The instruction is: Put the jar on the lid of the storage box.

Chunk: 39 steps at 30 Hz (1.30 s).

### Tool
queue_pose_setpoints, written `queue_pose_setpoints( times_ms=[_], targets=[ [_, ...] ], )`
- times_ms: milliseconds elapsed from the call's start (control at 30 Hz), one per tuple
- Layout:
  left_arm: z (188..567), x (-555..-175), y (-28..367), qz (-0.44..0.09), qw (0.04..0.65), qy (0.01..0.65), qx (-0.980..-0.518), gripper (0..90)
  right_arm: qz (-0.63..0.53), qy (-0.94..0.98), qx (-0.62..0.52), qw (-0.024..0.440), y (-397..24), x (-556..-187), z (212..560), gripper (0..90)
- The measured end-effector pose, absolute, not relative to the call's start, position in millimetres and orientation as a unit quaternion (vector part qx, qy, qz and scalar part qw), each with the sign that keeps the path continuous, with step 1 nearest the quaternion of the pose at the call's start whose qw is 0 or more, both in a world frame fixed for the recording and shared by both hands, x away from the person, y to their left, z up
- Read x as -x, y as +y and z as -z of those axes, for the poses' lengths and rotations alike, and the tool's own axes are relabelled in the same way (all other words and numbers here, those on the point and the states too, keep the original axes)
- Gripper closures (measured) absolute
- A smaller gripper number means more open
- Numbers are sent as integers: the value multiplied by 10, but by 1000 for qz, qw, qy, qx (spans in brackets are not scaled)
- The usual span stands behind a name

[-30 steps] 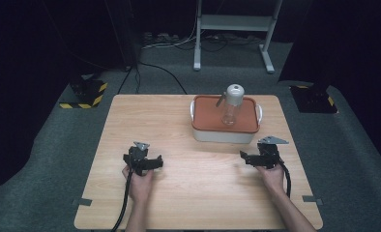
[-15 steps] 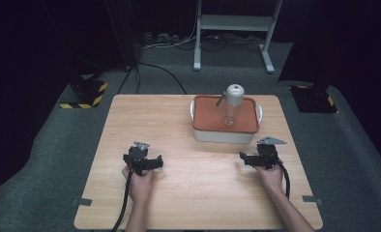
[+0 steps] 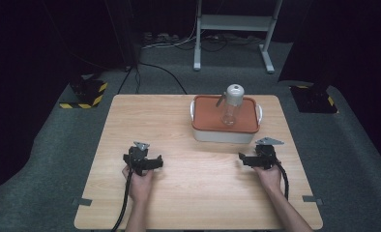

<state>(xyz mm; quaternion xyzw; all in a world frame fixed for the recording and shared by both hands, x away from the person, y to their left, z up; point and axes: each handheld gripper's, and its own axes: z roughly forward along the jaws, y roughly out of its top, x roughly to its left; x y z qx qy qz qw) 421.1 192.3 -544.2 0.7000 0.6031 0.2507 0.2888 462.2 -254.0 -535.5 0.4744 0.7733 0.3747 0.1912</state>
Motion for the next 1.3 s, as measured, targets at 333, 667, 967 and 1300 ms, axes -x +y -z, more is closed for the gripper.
queue_pose_setpoints(
  times_ms=[333, 667, 967, 1300],
  targets=[
    [5442, -4211, 1923, -251, 289, 603, -700, 9, -369, 776, -476, 188, -2518, -4637, 5392, 86],
    [5442, -4211, 1922, -251, 289, 603, -700, 9, -358, 780, -478, 188, -2484, -4650, 5418, 87],
    [5441, -4208, 1919, -252, 288, 603, -700, 11, -338, 789, -469, 207, -2427, -4639, 5426, 94],
    [5441, -4208, 1918, -252, 288, 603, -700, 12, -338, 789, -469, 208, -2427, -4639, 5426, 94]
  ],
)
